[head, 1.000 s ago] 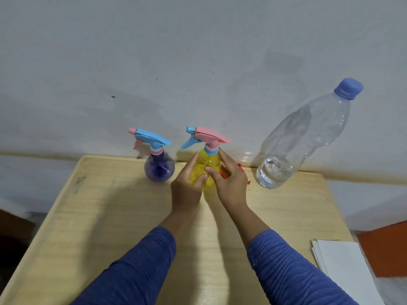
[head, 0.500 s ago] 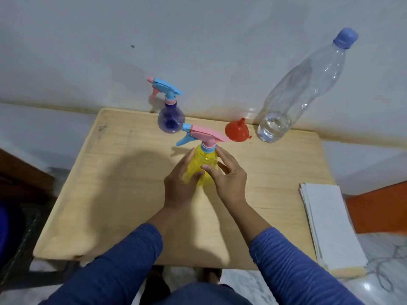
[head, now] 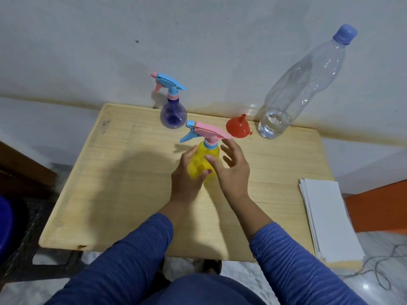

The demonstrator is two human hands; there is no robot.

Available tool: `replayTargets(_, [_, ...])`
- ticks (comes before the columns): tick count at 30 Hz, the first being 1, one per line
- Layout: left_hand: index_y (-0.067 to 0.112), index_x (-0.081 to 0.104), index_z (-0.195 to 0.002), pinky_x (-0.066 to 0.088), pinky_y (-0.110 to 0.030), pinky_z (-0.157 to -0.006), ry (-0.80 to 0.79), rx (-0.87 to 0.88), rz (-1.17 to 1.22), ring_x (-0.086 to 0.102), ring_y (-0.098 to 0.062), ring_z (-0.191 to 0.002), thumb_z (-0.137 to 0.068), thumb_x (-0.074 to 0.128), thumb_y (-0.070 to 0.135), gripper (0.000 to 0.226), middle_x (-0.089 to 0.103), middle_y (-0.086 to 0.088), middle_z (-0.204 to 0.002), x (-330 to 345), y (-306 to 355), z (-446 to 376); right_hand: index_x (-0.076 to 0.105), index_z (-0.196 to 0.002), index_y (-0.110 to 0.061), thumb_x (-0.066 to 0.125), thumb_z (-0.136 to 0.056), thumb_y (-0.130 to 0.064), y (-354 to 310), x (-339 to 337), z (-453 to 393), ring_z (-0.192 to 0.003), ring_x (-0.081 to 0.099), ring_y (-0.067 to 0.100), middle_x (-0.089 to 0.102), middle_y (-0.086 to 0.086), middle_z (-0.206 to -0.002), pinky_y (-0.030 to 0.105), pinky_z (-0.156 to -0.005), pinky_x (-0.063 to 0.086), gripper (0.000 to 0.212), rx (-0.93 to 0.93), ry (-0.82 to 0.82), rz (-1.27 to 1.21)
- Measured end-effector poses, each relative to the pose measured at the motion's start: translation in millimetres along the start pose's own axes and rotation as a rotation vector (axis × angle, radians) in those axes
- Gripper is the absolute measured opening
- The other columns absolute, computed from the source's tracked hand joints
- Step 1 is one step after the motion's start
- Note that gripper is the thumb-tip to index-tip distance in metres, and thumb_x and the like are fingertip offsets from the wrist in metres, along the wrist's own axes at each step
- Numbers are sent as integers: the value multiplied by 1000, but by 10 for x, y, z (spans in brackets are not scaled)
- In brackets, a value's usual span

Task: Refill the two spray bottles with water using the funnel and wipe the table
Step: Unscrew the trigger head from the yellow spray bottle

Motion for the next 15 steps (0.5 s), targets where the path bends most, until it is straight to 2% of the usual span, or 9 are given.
replayTargets(3, [22,41,-133,41,-19,-84,4,12,-21,55,-9,-109,-68,56,58,76,55,6,-129,16,-22,16,39,-128,-46,79,-72,-7,-283,-34,-45,-115,56,6,59,-9,-123,24,-98,46,79,-102,74,-91])
replayTargets(5, [22,40,-134,43,-22,-85,-3,1,-31,56,-13,-110,-71,58,56,74,56,3,-129,30,-36,19,39,-124,-49,79,-71,-7,-392,16,-67,-114,56,7,58,-2,-125,22,-96,47,78,-192,63,-20])
replayTargets(7, [21,40,-135,41,-21,-86,-2,-14,-36,56,-16,-112,-74,65,45,70,56,1,-130,43,-49,16,40,-121,-51,79,-71,-7,-371,61,-72,-110,58,11,58,1,-125,20,-93,48,77,-206,45,11])
replayTargets(10, [23,40,-135,43,-24,-90,14,-19,-28,56,-17,-114,-77,72,22,66,56,1,-130,46,-37,3,46,-122,-45,79,-71,-8,-280,107,-64,-105,61,16,61,-6,-119,25,-94,49,71,-207,25,43])
replayTargets(12, [27,40,-134,48,-34,-92,14,-38,-12,57,-18,-112,-76,71,17,66,58,1,-127,45,-41,1,51,-122,-38,78,-72,-8,-262,116,-78,-102,62,15,60,-14,-112,27,-91,50,65,-208,28,58])
replayTargets(15, [26,41,-134,48,-37,-93,19,-40,-3,57,-17,-111,-75,71,14,68,58,1,-127,31,-24,3,55,-125,-30,74,-76,-8,-271,117,-89,-104,62,13,62,-11,-113,30,-93,51,58,-217,32,70])
Point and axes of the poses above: each hand's wrist, its own z-axis away from the middle knuckle, its own x-axis out of the palm, y = z × x, the point moved 7 cm from there along -z, towards the middle knuckle
